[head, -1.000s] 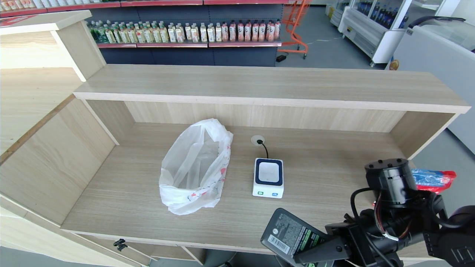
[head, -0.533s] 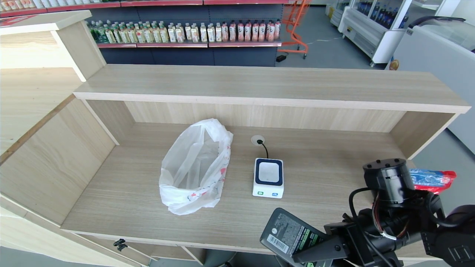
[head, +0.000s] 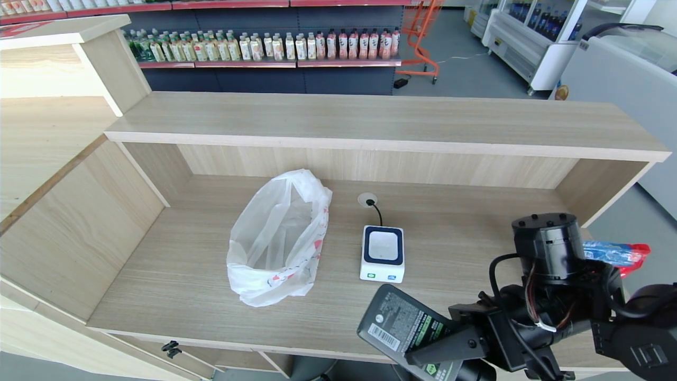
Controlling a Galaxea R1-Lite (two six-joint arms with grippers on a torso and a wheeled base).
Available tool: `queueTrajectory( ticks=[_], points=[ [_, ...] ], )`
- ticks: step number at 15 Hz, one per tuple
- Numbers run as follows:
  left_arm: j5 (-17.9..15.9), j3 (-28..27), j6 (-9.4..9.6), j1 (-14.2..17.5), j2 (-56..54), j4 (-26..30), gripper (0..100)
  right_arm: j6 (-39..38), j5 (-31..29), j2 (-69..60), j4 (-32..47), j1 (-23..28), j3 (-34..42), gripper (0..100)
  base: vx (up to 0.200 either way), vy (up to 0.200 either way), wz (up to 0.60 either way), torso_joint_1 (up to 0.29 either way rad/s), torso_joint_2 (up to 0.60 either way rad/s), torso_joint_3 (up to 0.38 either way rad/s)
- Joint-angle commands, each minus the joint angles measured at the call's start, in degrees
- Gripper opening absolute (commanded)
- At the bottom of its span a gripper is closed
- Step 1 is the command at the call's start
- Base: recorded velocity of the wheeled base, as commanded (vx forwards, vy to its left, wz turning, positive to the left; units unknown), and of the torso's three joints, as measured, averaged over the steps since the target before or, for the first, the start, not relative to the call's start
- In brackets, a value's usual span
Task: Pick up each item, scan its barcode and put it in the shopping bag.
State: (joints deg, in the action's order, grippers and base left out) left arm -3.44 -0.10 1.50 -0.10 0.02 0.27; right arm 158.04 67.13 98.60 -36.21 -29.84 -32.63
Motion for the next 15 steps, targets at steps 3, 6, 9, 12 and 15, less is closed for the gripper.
queueTrajectory(
  ticks=[3, 6, 9, 12, 15],
  points=[
    [0.0, 0.0, -0.01, 0.0, 0.0, 0.0, 100, -1.2, 0.1, 0.0, 0.4, 0.0, 0.2, 0, 0.000, 0.000, 0.00, 0.000, 0.00, 0.000],
    [0.0, 0.0, -0.01, 0.0, 0.0, 0.0, 100, -30.9, 0.0, -3.1, 0.6, 2.1, -0.9, 0, 0.000, 0.000, 0.00, 0.000, 0.00, 0.000],
    [0.0, 0.0, -0.01, 0.0, 0.0, 0.0, 100, -50.8, -0.2, -13.7, 0.4, 18.9, -0.3, 0, 0.000, 0.000, 0.00, 0.000, 0.00, 0.000],
    [0.0, 0.0, -0.01, 0.0, 0.0, 0.0, 100, -75.9, -0.7, -20.8, 6.9, 28.4, 1.1, 0, 0.000, 0.000, 0.00, 0.000, 0.00, 0.000],
    [0.0, 0.0, -0.01, 0.0, 0.0, 0.0, 100, -118.7, -2.4, -21.1, 7.3, 33.2, -3.1, 0, 0.000, 0.000, 0.00, 0.000, 0.00, 0.000]
  ],
)
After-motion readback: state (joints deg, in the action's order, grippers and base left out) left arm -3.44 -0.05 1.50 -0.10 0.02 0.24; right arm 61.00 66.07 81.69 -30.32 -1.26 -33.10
